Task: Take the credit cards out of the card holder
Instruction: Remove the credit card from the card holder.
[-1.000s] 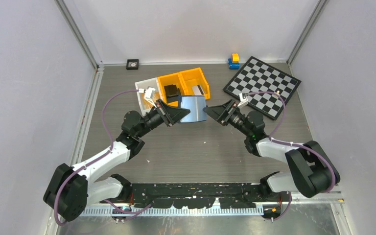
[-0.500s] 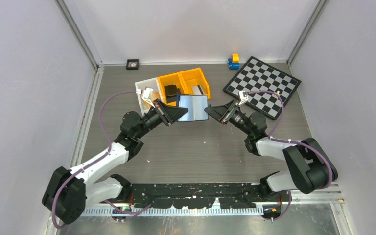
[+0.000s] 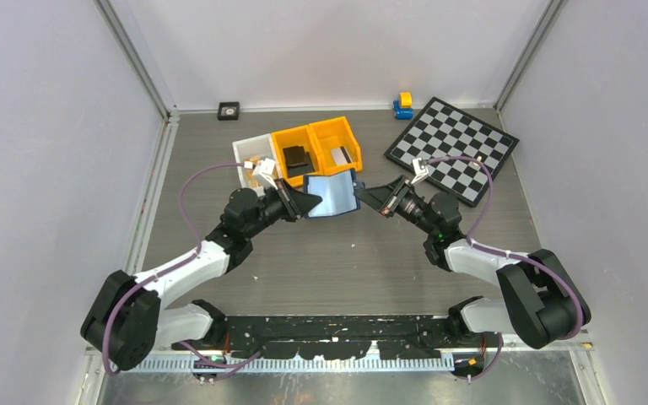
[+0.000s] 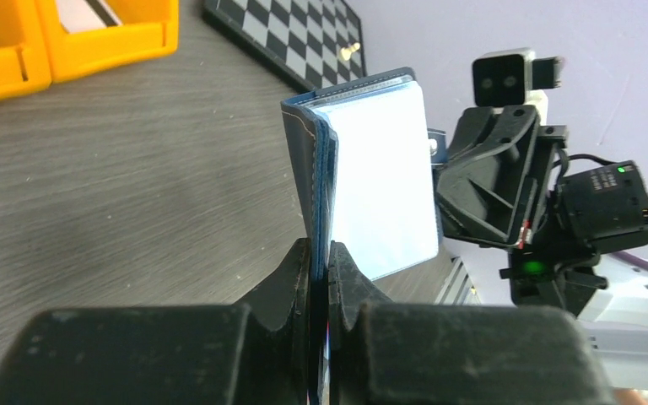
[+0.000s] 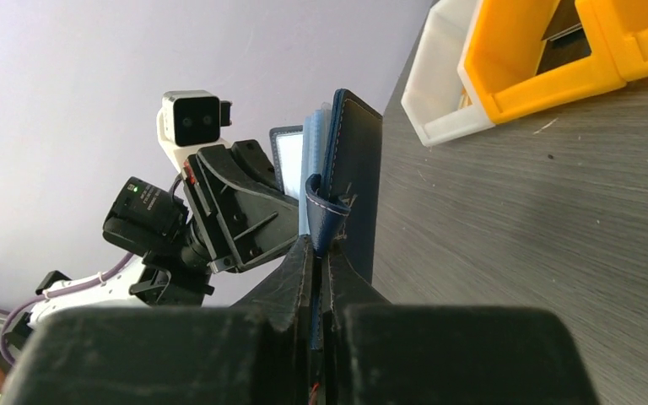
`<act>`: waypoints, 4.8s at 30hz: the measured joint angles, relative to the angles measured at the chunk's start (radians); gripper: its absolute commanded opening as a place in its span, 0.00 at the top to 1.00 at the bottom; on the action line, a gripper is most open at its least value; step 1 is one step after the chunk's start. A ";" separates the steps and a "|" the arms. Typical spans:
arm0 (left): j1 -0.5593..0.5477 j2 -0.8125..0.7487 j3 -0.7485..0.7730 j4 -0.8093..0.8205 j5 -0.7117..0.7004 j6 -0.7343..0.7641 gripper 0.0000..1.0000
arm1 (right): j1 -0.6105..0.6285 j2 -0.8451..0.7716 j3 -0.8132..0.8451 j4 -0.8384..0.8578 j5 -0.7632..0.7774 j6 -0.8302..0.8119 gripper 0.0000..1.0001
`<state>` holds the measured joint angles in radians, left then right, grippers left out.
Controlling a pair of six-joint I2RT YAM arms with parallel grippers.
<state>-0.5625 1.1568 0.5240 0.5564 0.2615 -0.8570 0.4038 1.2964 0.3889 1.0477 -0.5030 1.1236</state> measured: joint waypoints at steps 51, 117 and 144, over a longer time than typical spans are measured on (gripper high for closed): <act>0.000 0.009 -0.010 -0.011 -0.002 -0.003 1.00 | 0.082 0.065 0.061 -0.134 -0.014 -0.122 0.86; -0.005 0.139 0.110 -0.226 -0.009 0.027 1.00 | 0.105 -0.008 0.084 -0.278 0.062 -0.158 0.50; -0.003 0.118 0.061 -0.098 0.052 -0.014 0.27 | 0.101 0.046 0.079 -0.254 0.036 -0.135 1.00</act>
<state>-0.5659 1.2751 0.5854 0.4583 0.3134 -0.8711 0.5045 1.3422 0.4675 0.7933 -0.4671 0.9886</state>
